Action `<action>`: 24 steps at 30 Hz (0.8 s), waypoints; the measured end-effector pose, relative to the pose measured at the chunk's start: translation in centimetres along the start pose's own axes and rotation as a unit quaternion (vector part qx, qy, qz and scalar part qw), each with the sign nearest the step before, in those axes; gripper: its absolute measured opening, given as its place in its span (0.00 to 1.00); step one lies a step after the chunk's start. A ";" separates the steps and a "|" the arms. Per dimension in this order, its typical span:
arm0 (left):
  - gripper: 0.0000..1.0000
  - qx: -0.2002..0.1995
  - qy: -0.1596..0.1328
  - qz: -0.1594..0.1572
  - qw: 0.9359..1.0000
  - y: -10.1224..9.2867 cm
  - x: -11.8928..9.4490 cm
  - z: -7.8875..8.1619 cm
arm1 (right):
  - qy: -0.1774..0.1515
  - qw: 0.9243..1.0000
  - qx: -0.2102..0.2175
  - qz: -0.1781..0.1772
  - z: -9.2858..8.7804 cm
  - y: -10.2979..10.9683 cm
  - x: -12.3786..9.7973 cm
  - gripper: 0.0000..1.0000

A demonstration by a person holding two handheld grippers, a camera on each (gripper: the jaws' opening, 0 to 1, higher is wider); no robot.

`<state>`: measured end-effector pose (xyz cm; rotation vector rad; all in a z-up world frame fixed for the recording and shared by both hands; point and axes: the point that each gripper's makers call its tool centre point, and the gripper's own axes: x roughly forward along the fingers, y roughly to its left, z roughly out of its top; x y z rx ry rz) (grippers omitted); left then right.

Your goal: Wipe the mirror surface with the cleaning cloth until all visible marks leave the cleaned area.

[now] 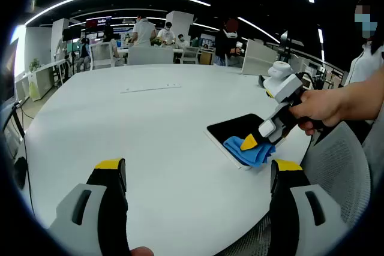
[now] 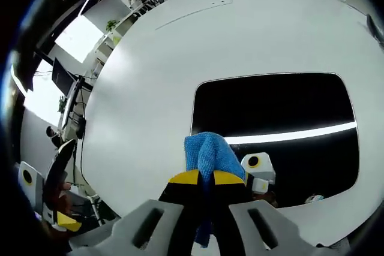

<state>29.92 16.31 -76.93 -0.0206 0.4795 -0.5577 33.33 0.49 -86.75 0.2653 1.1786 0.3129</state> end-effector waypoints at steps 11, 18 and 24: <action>0.99 -0.016 0.004 0.000 1.000 0.1 -0.2 -0.7 | -0.005 1.000 -0.014 -0.003 0.5 -0.1 0.2 0.00; 0.99 -0.019 -0.003 -0.001 1.000 0.1 -0.3 -0.4 | -0.007 1.000 -0.025 -0.006 1.4 -0.1 0.5 0.00; 0.99 -0.020 -0.002 -0.003 1.000 -0.1 -0.1 -0.4 | -0.009 1.000 -0.030 -0.005 2.0 -0.1 0.8 0.00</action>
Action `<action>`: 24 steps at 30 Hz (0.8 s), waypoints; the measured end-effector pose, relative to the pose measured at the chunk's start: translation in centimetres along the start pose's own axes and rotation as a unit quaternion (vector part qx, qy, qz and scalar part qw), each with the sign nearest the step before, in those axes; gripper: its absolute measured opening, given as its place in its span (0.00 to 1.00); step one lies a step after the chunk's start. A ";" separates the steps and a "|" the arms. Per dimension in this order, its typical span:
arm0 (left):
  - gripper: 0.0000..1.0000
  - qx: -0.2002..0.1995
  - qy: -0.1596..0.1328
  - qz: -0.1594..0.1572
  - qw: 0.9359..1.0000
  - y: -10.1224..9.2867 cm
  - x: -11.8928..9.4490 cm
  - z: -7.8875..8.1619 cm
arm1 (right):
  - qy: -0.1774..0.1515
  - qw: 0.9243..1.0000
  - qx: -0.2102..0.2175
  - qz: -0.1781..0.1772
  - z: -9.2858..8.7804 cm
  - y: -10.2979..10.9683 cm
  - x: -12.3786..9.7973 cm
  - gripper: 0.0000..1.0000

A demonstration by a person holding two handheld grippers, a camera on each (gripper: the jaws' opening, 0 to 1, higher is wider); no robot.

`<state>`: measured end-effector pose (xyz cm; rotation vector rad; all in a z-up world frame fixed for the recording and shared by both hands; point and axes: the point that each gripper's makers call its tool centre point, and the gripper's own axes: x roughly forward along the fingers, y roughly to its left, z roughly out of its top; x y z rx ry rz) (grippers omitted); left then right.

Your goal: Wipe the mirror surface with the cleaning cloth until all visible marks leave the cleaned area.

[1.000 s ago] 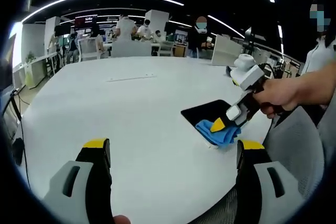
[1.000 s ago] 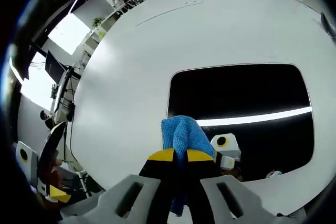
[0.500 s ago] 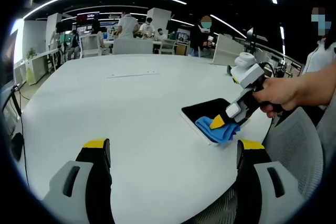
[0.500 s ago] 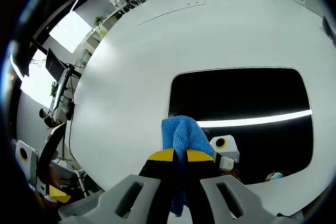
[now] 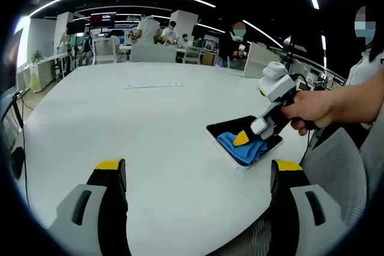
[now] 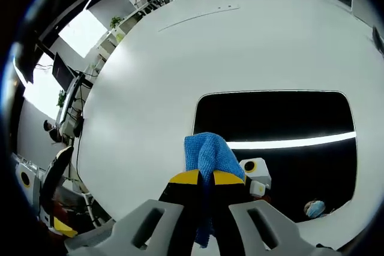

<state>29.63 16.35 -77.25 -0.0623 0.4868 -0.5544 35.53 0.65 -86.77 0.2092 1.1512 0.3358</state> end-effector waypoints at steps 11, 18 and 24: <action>0.98 0.011 0.002 -0.003 1.000 -0.3 0.6 0.4 | -0.004 1.000 -0.009 0.001 1.8 -0.1 0.5 0.00; 0.99 0.010 0.003 -0.001 1.000 -0.3 0.7 0.4 | -0.010 1.000 -0.010 0.003 3.4 -0.4 1.4 0.00; 0.99 0.011 0.009 0.002 1.000 0.1 0.7 0.3 | -0.011 1.000 -0.015 0.004 4.5 -0.5 1.9 0.00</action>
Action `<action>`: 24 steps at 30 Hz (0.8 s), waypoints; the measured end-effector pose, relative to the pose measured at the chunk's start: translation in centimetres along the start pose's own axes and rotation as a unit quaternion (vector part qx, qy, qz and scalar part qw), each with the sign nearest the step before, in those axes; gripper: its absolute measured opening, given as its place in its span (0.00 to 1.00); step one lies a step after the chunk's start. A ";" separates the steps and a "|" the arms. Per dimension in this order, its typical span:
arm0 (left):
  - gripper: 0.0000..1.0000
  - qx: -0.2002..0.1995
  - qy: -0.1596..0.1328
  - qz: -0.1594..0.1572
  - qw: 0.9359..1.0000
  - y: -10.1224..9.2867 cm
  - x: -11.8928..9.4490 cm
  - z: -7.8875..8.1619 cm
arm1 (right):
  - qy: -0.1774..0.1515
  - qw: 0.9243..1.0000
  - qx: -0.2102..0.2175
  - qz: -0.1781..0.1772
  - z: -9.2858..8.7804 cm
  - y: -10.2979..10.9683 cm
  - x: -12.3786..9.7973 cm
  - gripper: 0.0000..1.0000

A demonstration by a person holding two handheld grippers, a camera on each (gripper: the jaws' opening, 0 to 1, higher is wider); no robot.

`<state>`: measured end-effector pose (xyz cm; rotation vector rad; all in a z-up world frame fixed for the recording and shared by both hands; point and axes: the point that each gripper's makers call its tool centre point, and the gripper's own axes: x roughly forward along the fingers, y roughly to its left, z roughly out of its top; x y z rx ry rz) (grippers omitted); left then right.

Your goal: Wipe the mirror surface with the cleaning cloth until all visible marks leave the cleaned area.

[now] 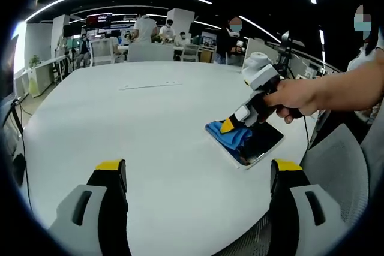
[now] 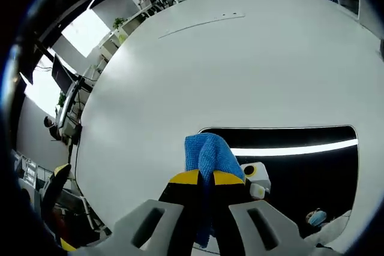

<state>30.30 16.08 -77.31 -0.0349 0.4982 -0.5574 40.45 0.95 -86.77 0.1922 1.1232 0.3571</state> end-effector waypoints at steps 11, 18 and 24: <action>0.99 0.001 0.006 0.001 1.000 0.1 0.2 0.0 | -0.001 1.000 -0.014 -0.003 2.2 -0.3 0.9 0.00; 0.99 -0.001 0.010 0.000 1.000 0.0 0.4 -0.3 | 0.003 1.000 -0.018 0.000 2.3 -0.4 1.0 0.00; 0.99 0.001 0.005 0.000 1.000 -0.1 0.6 0.1 | 0.002 1.000 -0.025 -0.006 2.2 -1.1 0.7 0.00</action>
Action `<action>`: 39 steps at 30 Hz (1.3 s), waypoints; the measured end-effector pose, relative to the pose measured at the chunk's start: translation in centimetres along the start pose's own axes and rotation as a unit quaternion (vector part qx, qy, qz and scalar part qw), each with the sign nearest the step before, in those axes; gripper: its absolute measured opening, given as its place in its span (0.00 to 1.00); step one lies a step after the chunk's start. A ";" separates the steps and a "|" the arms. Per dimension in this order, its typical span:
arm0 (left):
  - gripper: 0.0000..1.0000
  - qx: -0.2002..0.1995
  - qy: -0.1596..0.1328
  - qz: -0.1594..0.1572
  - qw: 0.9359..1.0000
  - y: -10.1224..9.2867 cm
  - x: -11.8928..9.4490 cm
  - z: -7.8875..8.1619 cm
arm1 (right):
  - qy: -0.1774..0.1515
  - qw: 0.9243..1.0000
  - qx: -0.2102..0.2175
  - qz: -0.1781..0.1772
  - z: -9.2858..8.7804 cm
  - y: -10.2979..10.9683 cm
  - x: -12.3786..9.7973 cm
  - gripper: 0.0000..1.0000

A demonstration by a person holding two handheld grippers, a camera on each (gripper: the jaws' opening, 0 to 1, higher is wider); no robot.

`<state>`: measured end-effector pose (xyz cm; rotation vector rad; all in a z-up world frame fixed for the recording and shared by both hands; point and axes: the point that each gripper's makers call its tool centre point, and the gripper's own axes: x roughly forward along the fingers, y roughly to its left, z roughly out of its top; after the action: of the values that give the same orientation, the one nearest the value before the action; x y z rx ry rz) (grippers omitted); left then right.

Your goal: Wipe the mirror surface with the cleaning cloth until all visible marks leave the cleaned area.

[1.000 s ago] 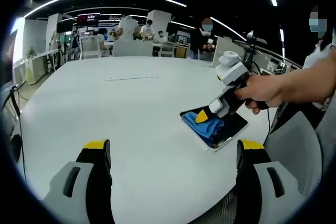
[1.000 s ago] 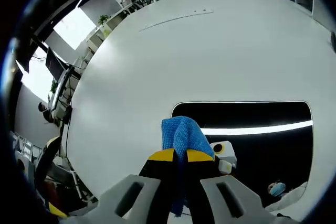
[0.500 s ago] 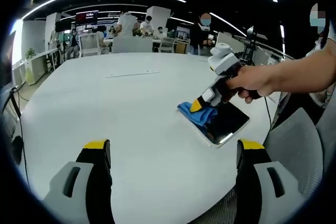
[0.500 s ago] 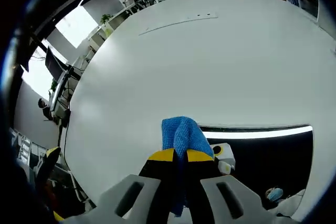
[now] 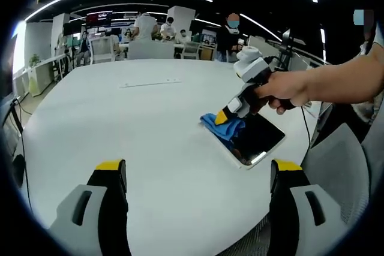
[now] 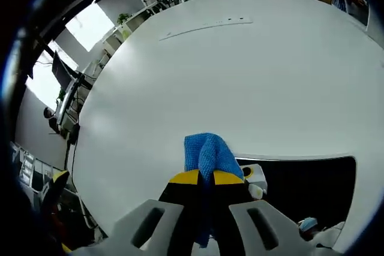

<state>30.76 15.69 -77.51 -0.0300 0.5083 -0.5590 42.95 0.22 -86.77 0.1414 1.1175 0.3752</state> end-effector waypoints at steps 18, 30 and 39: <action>0.98 0.002 -0.003 -0.002 1.000 -0.5 -0.1 0.2 | 0.001 1.000 0.007 -0.020 0.0 -2.8 -1.0 0.00; 0.99 -0.001 -0.006 0.003 1.000 -0.3 -0.3 0.4 | 0.003 1.000 0.007 -0.030 0.1 -3.9 -1.2 0.00; 0.98 0.002 -0.006 0.004 1.000 -0.3 -0.3 0.6 | -0.002 0.999 0.010 -0.034 -0.1 -3.7 -1.2 0.00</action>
<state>30.66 15.52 -76.75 -0.0286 0.4949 -0.5521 43.19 -3.69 -86.87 0.1212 1.1189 0.3037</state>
